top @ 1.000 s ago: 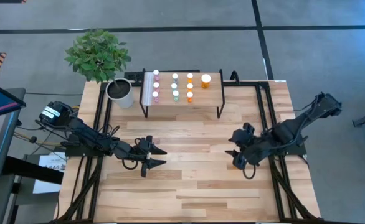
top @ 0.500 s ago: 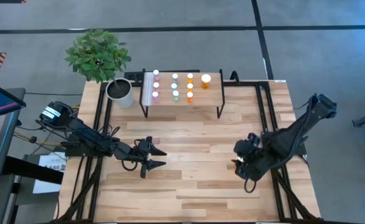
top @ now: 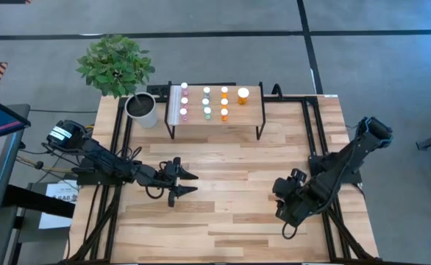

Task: Pick and place medicine bottles onto shelf by color
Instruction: Put the big orange pill bottle aligned with the other big orange pill bottle on the shelf

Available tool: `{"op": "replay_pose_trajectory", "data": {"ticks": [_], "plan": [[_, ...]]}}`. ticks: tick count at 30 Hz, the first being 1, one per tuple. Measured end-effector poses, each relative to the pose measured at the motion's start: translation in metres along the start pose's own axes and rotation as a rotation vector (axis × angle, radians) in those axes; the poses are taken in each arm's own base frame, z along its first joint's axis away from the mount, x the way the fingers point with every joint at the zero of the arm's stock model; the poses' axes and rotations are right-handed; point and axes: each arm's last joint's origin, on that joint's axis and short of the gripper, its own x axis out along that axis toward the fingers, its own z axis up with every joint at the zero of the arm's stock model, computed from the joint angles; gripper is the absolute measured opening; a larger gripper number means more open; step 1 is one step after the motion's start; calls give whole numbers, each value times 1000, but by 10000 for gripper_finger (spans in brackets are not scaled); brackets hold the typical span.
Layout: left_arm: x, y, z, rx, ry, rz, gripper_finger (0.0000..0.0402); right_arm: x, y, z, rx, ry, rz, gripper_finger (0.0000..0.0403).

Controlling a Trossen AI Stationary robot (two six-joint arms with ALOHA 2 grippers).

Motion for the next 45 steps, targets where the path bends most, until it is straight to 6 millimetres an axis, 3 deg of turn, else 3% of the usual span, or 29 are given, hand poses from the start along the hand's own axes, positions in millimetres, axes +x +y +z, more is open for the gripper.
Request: {"op": "replay_pose_trajectory", "data": {"ticks": [6, 11, 16, 25, 45], "plan": [[1, 1, 0, -1, 9, -22, 203, 8, 0, -2, -24, 92, -42, 272], [1, 1, 0, -1, 9, -22, 203, -6, -32, -7, -29, 102, -260, 272], [1, 1, 0, -2, 12, -33, 203, -23, -48, -13, 2, -90, -31, 272], [0, 0, 0, -25, 13, -33, 203, -3, -88, -45, 151, -127, 128, 272], [1, 1, 0, -17, 12, -31, 203, 3, -95, -24, 282, -143, 138, 272]]}}
